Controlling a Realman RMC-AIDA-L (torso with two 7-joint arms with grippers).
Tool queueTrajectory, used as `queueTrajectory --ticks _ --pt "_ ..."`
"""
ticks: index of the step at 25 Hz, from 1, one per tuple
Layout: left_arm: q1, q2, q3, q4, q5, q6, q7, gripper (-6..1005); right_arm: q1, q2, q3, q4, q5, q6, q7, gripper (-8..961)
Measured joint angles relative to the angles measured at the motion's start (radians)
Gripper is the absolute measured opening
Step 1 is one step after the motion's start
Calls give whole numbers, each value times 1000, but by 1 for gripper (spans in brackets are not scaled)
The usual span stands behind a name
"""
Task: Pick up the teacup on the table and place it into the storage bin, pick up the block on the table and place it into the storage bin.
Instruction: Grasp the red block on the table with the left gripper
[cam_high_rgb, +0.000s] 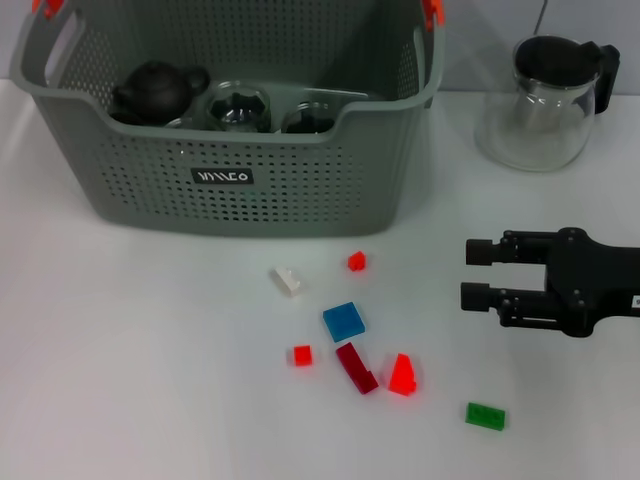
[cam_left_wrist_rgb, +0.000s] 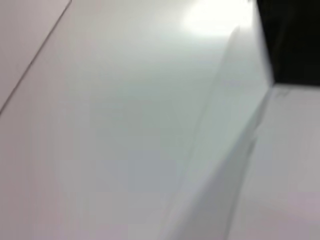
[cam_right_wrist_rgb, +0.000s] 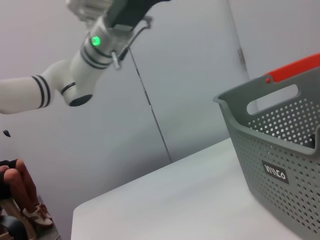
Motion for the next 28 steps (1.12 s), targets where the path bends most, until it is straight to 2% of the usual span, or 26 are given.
queueTrajectory --ticks 2,6,7,9,11,12,15,17,20,27,28 --pt "22 -1 -21 27 46 52 16 792 1 0 1 0 0 0 0 655" --pt "45 -12 -12 82 338 133 105 782 4 0 1 0 0 0 1 655" --pt "51 -18 3 86 447 164 160 782 6 0 1 0 0 1 2 656" --pt "66 -35 36 87 552 189 245 783 6 -1 1 0 0 3 4 656" --pt "98 -68 97 82 632 184 359 783 7 -2 1 0 0 7 5 656" --pt "110 -79 116 80 651 175 398 783 6 -2 1 0 0 7 5 656" --pt "155 -137 202 59 707 87 545 784 6 -2 1 0 -1 9 6 656" --pt "169 -150 258 10 726 11 617 774 4 -2 1 0 -1 10 7 656" --pt "154 -147 298 -100 739 -99 666 744 3 -2 1 0 0 10 8 656" --pt "102 -154 300 -270 731 -257 783 674 3 -1 1 0 -1 12 8 655" --pt "99 -154 300 -282 723 -266 798 609 2 -1 1 0 0 12 8 655"
